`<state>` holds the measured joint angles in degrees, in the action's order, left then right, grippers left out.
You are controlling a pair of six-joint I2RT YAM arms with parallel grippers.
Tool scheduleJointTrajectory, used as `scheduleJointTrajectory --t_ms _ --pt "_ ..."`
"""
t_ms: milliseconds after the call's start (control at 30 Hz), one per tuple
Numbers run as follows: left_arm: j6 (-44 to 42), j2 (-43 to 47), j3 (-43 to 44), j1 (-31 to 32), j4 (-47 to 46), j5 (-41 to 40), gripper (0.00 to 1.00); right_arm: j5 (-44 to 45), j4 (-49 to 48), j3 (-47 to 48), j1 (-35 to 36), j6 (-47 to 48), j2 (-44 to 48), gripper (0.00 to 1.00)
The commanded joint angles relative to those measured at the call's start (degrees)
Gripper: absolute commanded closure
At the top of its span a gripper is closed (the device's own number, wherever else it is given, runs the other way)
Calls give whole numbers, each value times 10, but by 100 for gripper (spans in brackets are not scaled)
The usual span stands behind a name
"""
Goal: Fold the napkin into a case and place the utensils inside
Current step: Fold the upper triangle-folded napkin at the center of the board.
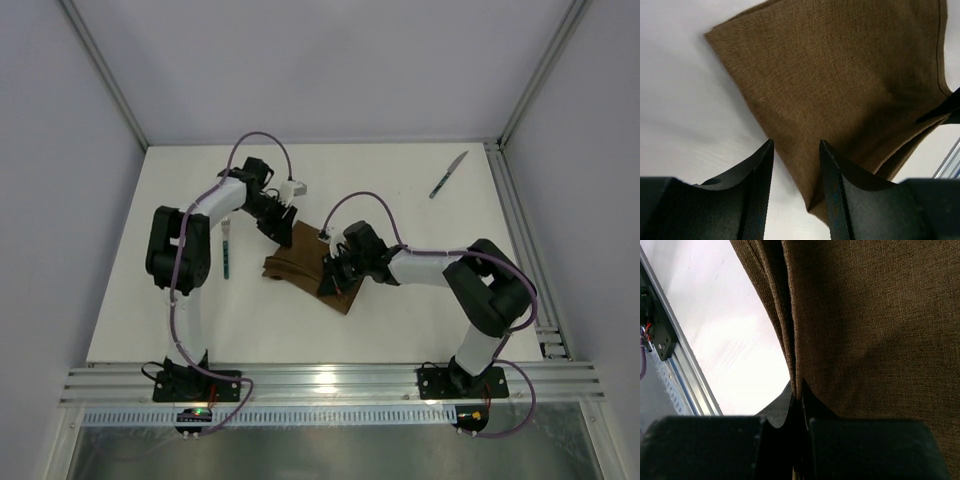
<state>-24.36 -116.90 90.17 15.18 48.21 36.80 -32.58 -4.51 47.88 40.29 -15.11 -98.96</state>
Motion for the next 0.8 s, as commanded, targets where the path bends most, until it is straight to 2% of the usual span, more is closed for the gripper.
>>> scheduleJointTrajectory --t_ms 0,67,267,433,700,767 --pt "1 -4 12 25 -19 -16 57 -14 -8 13 -1 11 -5 96" --pt "-3 -12 7 32 -14 -21 58 -20 -6 14 -1 9 -5 96" --pt "-24 -14 -39 33 0 -83 76 -40 4 15 -1 1 12 96" --pt "-45 7 -105 33 7 -83 83 -78 6 31 -22 -20 5 96" --pt "-68 46 -134 32 8 -84 82 -113 41 71 -63 -15 -65 96" --pt "-64 54 -123 27 7 -78 75 -119 41 84 -66 -12 -80 96"
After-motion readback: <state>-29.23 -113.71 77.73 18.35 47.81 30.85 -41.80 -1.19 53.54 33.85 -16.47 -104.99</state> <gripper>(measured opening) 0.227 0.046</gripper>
